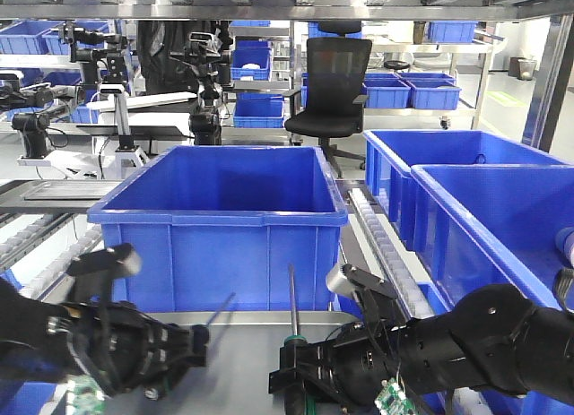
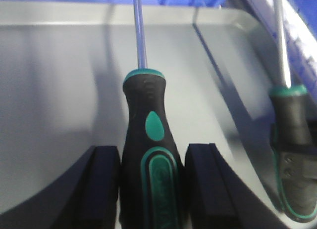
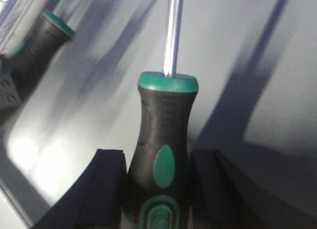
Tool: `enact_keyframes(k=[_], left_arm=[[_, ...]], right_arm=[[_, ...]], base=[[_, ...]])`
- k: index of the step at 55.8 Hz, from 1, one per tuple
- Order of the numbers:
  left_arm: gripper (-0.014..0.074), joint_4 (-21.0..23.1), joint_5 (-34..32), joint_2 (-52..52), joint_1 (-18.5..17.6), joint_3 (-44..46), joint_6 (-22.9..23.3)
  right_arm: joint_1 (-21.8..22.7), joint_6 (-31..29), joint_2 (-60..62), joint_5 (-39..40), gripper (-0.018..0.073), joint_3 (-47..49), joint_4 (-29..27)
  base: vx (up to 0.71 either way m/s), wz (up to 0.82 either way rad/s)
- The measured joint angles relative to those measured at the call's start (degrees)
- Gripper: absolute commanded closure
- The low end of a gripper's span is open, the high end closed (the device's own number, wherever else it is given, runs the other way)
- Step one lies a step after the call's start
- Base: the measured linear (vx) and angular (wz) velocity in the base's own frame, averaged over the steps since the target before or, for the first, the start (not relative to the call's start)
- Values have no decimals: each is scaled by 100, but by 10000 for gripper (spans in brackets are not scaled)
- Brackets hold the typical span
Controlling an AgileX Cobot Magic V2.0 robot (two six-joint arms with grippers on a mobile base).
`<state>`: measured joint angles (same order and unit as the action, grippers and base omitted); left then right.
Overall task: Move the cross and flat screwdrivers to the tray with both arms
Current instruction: 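Open both grippers to release the screwdrivers onto the tray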
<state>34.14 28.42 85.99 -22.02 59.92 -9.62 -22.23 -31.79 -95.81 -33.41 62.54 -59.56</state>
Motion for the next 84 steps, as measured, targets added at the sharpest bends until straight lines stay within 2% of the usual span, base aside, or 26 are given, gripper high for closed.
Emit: enact_keyframes(k=[14,24,30,36,56,61,67,84], left_arm=[[595,28,-448,83,-356,-2,-12],[594,38,-613,83,-356,-253,9],[594,40,-652,67,-356,-648,200],[594,87,-966,-87,-356,-903,290],[571,82,-960,-211,-356,-1000,290],[536,82,-960,-211,-356,-1000,229],[462,77,-932,-221,-356,-1000,71],[212,77,-919,-424,-356,-1000,-145]], right_arm=[[0,0,-5,35,567,7,0],[0,-42,-5,49,567,7,0],[0,-84,-5,49,567,7,0],[0,-105,-5,43,567,7,0],[0,-110,-5,55,551,7,-5],[0,-110,-5,55,508,7,-5],[0,-110,-5,55,415,7,-5],[0,-110,-5,66,30,7,-5]], base=[[0,0],[0,0],[0,0],[0,0],[0,0],[0,0],[0,0],[0,0]])
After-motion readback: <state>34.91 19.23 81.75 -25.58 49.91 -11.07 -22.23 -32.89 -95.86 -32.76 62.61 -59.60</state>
